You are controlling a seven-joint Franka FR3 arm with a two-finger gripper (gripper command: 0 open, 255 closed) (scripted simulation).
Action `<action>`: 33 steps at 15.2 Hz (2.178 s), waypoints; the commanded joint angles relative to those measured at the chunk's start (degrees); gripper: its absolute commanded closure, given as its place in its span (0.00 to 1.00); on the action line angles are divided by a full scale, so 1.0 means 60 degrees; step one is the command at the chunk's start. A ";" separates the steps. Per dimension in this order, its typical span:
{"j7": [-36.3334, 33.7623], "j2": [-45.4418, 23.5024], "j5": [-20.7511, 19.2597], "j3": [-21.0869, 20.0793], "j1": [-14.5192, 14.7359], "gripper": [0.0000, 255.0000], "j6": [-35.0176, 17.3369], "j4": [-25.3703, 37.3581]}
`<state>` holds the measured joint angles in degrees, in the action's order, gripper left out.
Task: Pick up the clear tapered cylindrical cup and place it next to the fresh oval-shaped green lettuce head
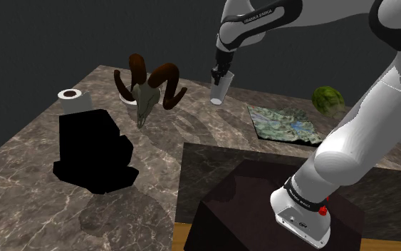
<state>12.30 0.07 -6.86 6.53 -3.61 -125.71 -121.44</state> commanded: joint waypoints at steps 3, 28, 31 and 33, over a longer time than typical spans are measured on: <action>0.0045 0.0218 0.0011 -0.0007 0.0007 1.00 0.0536 0.0324; 0.0318 0.0663 0.0106 -0.0058 0.0050 1.00 0.3690 0.3044; 0.0355 0.0628 0.0118 -0.0061 0.0053 1.00 0.4079 0.3469; 0.0381 0.0594 0.0127 -0.0063 0.0055 1.00 0.4341 0.3766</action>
<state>14.54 3.90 -6.14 6.18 -3.31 -100.55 -100.01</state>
